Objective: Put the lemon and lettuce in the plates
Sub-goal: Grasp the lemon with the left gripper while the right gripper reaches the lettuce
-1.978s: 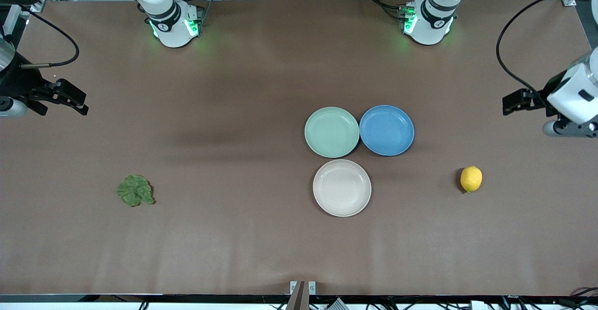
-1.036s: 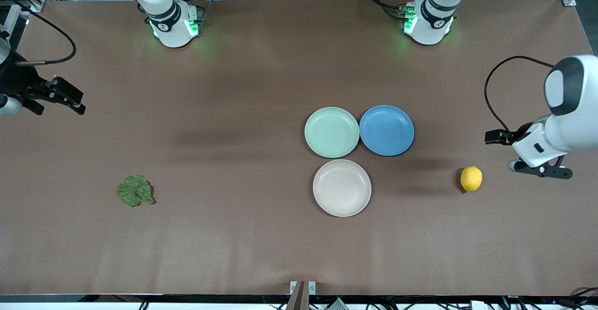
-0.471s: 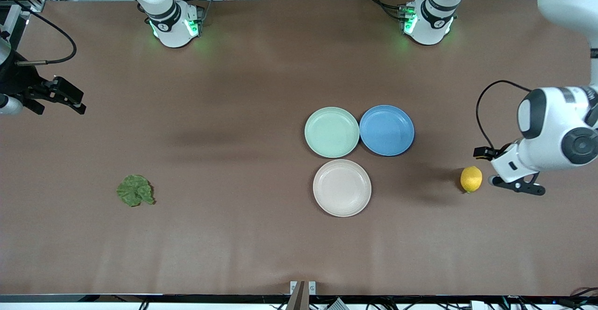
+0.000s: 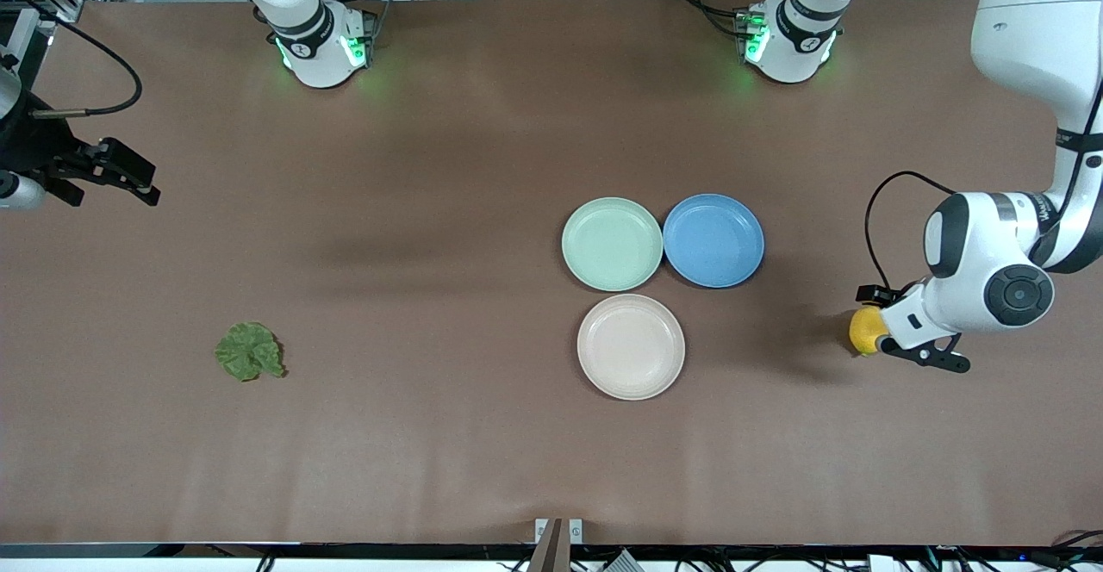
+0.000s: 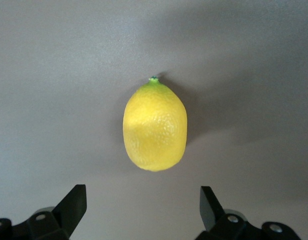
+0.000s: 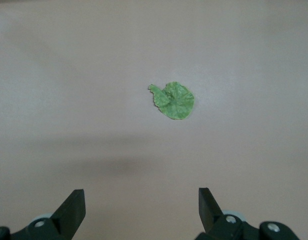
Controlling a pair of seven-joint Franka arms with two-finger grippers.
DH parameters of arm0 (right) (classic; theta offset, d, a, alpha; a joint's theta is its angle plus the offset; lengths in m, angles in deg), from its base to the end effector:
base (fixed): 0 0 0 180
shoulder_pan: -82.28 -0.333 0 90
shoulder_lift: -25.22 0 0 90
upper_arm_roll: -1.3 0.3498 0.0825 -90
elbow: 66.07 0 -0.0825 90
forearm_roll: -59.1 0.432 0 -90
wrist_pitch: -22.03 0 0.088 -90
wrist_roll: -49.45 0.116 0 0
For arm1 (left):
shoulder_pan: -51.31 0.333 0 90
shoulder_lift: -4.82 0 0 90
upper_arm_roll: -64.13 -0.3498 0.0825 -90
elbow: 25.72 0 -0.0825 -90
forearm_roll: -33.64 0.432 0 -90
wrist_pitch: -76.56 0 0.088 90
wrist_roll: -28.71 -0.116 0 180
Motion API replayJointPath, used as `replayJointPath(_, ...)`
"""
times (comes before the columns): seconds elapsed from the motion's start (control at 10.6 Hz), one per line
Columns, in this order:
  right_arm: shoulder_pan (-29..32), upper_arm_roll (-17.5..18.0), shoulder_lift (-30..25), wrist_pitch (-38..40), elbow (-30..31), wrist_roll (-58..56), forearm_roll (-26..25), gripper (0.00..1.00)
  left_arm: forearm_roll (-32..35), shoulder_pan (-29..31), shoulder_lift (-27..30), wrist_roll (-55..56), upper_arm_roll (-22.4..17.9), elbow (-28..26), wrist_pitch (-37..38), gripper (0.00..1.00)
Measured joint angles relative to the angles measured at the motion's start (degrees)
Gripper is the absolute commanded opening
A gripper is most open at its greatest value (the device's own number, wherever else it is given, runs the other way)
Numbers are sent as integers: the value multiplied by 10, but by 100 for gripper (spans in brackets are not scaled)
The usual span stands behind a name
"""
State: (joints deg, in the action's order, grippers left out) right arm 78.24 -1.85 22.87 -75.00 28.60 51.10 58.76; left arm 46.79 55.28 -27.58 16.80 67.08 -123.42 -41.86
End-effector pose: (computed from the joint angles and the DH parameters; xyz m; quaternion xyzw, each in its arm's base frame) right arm 0.6003 0.0080 0.6424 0.9991 -0.0064 0.0411 0.0009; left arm 0.7039 0.0293 0.2389 -0.9794 0.1555 0.1087 0.0688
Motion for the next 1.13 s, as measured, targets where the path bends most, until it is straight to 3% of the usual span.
replayJointPath(1.13,0,0,0,10,-10,0,0,100,1,8,-71,-28,1,28,-32,100)
